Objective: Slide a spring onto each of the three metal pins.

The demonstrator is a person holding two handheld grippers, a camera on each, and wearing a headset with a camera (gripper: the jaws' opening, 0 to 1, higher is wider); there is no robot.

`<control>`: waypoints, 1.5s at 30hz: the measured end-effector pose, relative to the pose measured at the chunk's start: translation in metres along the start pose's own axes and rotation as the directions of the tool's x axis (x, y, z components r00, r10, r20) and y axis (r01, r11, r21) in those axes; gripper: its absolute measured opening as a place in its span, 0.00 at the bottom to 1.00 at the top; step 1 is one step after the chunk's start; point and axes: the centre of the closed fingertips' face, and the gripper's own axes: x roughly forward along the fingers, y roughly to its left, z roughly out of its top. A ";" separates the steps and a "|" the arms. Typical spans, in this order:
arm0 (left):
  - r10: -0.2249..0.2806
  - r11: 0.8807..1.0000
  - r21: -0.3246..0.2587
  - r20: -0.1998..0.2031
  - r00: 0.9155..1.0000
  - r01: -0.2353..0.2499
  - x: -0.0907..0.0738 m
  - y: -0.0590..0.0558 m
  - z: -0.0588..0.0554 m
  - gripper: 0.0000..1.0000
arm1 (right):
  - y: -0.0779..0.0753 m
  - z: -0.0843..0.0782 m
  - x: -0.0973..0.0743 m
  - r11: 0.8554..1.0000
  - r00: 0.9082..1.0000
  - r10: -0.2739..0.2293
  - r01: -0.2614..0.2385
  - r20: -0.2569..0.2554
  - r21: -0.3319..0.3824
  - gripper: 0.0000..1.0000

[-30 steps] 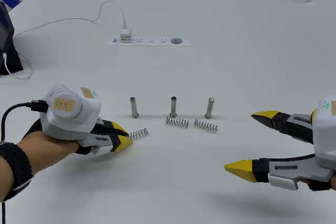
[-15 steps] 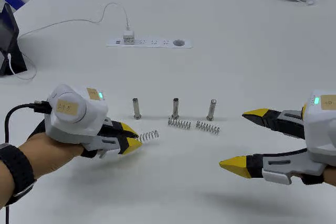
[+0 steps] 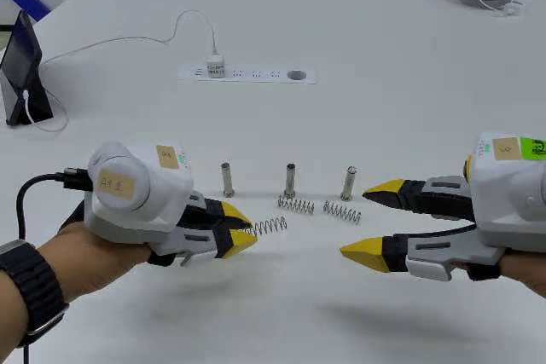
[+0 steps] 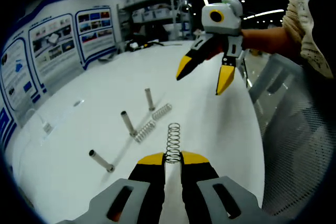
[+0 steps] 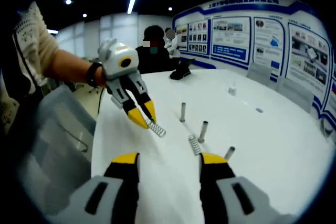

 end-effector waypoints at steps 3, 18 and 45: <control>-0.005 1.000 0.007 0.011 1.000 0.005 0.000 -0.003 0.004 0.10 | 0.003 0.002 0.005 1.000 1.000 0.026 -0.026 0.002 0.001 0.43; -0.035 0.998 0.061 0.064 0.997 0.031 -0.002 -0.022 0.030 0.10 | 0.019 0.009 0.023 0.992 0.992 0.124 -0.124 0.028 0.016 0.31; -0.091 0.995 0.049 0.119 0.989 0.086 -0.006 -0.037 0.054 0.09 | 0.030 0.008 0.022 0.981 0.987 0.159 -0.155 0.025 -0.120 0.13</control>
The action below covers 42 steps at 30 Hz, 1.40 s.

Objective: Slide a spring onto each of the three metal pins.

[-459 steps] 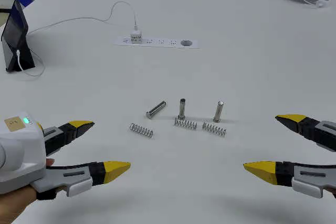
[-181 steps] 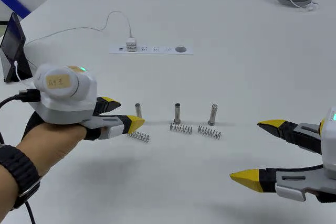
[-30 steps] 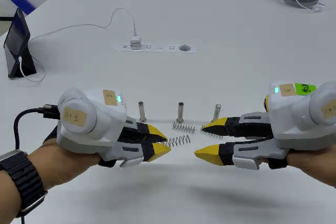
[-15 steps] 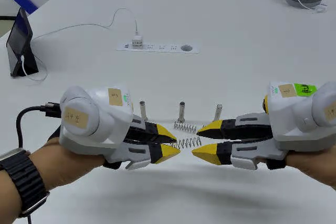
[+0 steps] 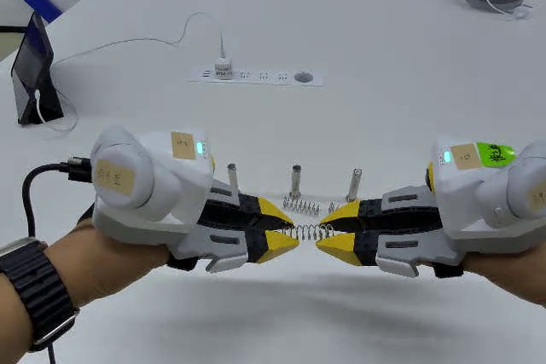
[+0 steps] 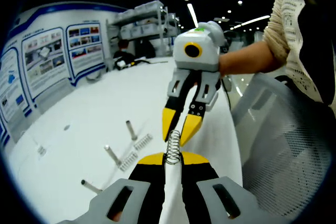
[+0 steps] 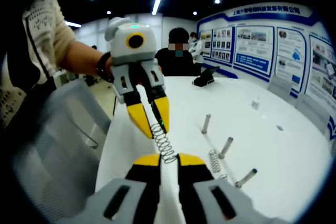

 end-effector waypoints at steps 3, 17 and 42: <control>-0.004 1.000 -0.005 0.014 1.000 0.004 0.000 -0.001 0.005 0.09 | 0.000 -0.003 0.002 1.000 1.000 0.002 -0.002 -0.013 -0.002 0.12; -0.017 0.999 -0.029 0.095 0.995 0.020 0.000 -0.007 0.034 0.09 | 0.007 -0.001 0.008 1.000 1.000 0.029 -0.029 -0.007 0.012 0.12; -0.014 0.999 -0.043 0.103 0.995 0.018 -0.004 -0.004 0.031 0.08 | 0.006 0.000 0.009 0.998 1.000 0.007 -0.006 -0.022 0.061 0.25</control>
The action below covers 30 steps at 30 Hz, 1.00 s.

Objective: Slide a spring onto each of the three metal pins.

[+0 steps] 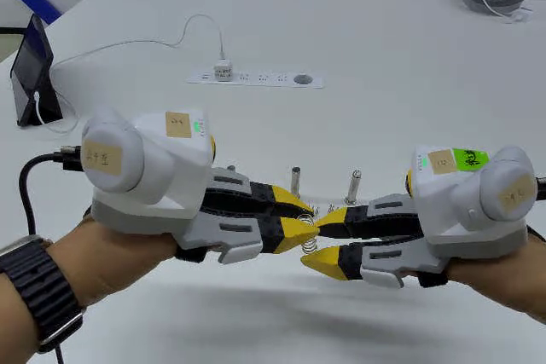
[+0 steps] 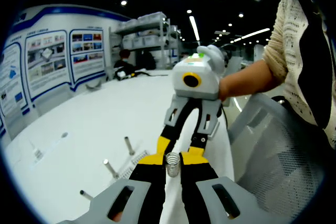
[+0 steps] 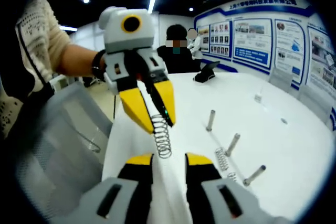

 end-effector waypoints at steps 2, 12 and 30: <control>0.008 1.000 -0.001 -0.008 1.000 -0.008 -0.002 0.004 -0.003 0.09 | -0.003 0.000 -0.004 1.000 1.000 -0.013 0.013 0.004 0.009 0.27; 0.041 0.999 0.001 -0.048 0.998 -0.041 -0.013 0.021 -0.015 0.09 | -0.017 -0.005 -0.024 0.995 0.997 -0.079 0.078 0.013 0.062 0.42; 0.150 0.988 -0.016 -0.102 0.983 -0.152 -0.036 0.078 -0.030 0.09 | -0.037 -0.026 -0.063 0.966 0.975 -0.221 0.215 0.026 0.145 0.58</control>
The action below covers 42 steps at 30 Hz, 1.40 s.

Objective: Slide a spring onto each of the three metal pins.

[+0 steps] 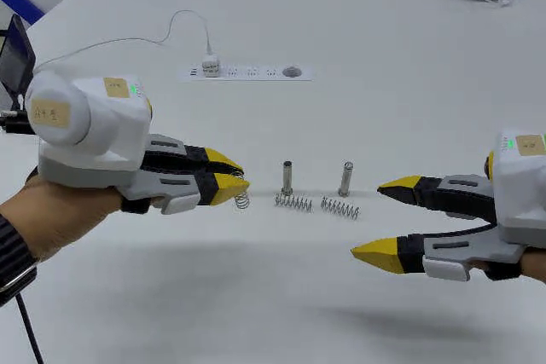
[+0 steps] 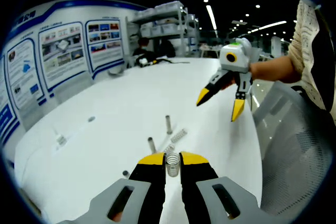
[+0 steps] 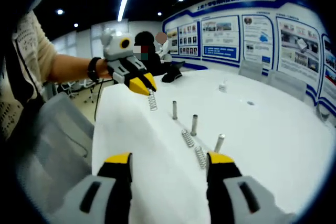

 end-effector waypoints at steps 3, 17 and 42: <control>0.012 1.000 -0.008 -0.006 1.000 -0.012 -0.001 0.008 -0.002 0.09 | -0.004 -0.004 -0.005 1.000 1.000 -0.021 0.021 0.000 0.016 0.59; 0.055 0.998 -0.022 -0.042 0.998 -0.056 -0.006 0.044 -0.010 0.09 | -0.016 -0.014 -0.018 0.992 0.995 -0.103 0.101 0.019 0.081 0.69; 0.089 0.994 -0.059 -0.057 0.994 -0.092 0.006 0.078 -0.010 0.09 | -0.018 -0.032 -0.027 0.980 0.989 -0.150 0.149 0.000 0.130 0.76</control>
